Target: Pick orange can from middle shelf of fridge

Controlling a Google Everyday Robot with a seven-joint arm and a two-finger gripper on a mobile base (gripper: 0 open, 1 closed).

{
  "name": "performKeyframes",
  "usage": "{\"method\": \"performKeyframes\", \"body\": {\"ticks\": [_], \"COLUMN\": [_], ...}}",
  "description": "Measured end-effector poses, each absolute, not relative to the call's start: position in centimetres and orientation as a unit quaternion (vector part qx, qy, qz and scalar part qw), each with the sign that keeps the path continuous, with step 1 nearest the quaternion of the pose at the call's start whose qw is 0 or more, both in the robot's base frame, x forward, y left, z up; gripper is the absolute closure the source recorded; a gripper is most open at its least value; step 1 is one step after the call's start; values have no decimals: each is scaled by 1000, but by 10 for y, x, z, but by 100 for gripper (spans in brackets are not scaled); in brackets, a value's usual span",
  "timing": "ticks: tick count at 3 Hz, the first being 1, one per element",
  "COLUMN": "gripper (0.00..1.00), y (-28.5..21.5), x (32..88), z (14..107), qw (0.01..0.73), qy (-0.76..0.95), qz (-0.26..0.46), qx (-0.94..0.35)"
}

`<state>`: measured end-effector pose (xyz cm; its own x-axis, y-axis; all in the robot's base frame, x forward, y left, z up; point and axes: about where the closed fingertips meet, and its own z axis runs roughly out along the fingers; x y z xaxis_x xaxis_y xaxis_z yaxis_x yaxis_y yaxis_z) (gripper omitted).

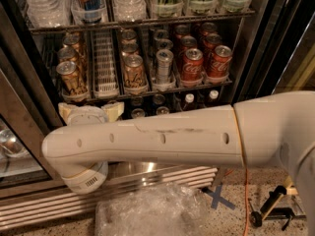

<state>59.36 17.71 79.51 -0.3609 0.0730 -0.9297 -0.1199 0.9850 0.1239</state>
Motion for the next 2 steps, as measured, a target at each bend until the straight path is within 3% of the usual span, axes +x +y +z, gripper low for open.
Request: {"method": "performKeyframes", "body": {"ticks": [2], "gripper": [0], "y": [153], "x": [558], "z": [814], "qw": [572], "qy": [818], "qz": [61], "qx": [16]}}
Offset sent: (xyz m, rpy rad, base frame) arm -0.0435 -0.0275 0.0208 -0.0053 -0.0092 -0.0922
